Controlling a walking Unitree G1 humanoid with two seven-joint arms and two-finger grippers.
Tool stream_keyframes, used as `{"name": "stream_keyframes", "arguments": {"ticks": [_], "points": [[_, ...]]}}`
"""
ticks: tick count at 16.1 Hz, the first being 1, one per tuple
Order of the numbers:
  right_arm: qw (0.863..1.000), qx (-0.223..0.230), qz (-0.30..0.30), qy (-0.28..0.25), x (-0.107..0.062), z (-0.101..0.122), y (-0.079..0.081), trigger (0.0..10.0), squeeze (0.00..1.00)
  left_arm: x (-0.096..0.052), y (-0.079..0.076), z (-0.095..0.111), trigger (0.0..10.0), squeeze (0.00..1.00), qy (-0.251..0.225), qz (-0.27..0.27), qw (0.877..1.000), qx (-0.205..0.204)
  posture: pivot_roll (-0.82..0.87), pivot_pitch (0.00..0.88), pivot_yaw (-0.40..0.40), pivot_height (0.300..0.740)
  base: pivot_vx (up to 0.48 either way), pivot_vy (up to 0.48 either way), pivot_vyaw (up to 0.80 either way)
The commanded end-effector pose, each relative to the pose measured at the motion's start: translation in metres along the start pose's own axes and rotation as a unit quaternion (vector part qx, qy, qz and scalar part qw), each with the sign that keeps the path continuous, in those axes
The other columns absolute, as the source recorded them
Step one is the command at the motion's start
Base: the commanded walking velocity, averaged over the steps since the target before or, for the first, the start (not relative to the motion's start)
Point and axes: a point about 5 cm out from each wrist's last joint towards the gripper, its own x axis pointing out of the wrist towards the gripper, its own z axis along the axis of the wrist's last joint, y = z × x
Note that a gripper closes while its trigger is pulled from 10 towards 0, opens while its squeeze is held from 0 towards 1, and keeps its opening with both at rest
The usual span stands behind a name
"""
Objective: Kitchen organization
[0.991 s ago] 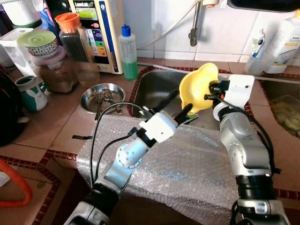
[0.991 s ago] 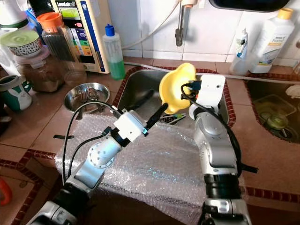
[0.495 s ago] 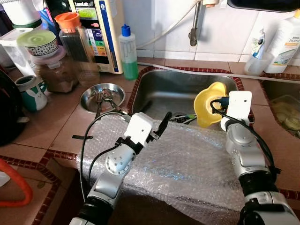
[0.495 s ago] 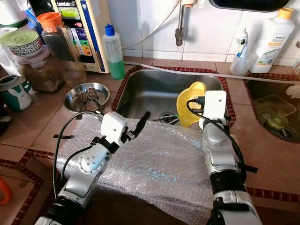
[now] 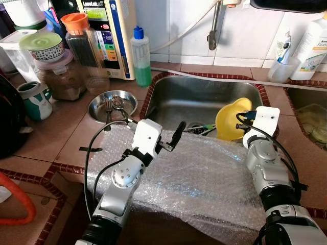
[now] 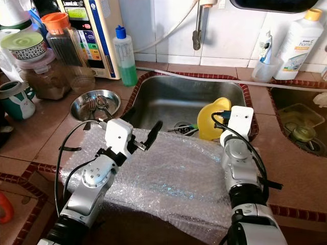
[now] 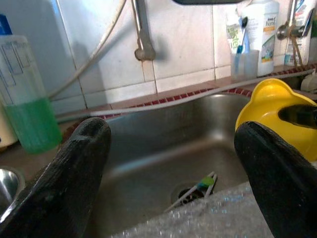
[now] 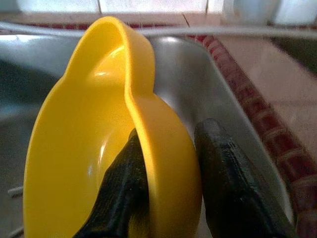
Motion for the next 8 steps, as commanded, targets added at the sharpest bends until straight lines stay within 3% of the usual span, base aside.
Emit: {"name": "stream_keyframes", "arguments": {"ticks": [1,8], "points": [[1.0,0.008,0.003,0.008,0.0004,-0.0028,0.0002,10.0,1.0,0.0008,0.0008,0.0038,10.0,1.0,-0.004,0.0,1.0,0.001,-0.1,0.066,0.048,0.74,0.0,0.0,0.0],[0.999,0.033,0.007,0.025,0.0005,-0.0086,0.0006,10.0,1.0,-0.0002,0.002,0.0023,10.0,1.0,0.006,0.003,1.0,-0.001,-0.11,0.061,0.05,0.74,0.0,0.0,0.0]]}}
